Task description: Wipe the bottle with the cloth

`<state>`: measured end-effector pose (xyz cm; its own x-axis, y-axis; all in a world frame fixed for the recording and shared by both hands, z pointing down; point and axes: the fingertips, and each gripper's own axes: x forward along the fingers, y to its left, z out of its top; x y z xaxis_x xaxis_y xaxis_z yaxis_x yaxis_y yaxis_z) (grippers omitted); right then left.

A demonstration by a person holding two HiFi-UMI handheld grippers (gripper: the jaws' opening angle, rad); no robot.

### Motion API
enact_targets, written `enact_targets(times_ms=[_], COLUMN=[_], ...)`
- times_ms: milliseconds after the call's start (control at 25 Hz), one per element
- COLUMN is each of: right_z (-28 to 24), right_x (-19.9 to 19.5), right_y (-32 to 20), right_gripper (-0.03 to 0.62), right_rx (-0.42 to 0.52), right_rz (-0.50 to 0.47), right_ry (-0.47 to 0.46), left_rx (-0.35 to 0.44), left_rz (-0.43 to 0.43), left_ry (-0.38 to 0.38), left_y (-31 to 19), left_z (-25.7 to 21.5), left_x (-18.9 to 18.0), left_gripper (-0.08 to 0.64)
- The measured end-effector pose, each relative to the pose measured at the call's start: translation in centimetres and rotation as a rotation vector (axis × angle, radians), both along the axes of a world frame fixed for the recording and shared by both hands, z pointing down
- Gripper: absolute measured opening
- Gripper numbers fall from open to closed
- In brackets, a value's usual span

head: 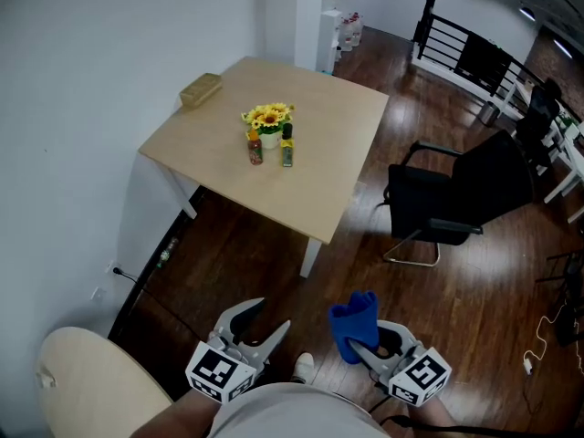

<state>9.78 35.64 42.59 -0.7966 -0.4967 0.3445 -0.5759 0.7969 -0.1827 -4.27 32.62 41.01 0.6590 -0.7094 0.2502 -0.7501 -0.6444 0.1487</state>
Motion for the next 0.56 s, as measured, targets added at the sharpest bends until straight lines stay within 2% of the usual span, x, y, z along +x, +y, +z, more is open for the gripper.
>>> enact_targets(times_ms=[200,560], right_z=[0.6,0.0], right_x=[0.6,1.9], right_y=[0.9,1.5], right_gripper=[0.146,0.146], right_rx=[-0.001,0.02], right_rz=[-0.022,-0.03], right_ry=[-0.002,-0.009], left_rx=[-0.019,-0.006], left_rz=[-0.011,-0.01], left_ry=[-0.009,-0.021], left_y=[1.6,2.6], left_z=[0.7,0.0], left_x=[1.0,2.5], left_gripper=[0.221,0.216])
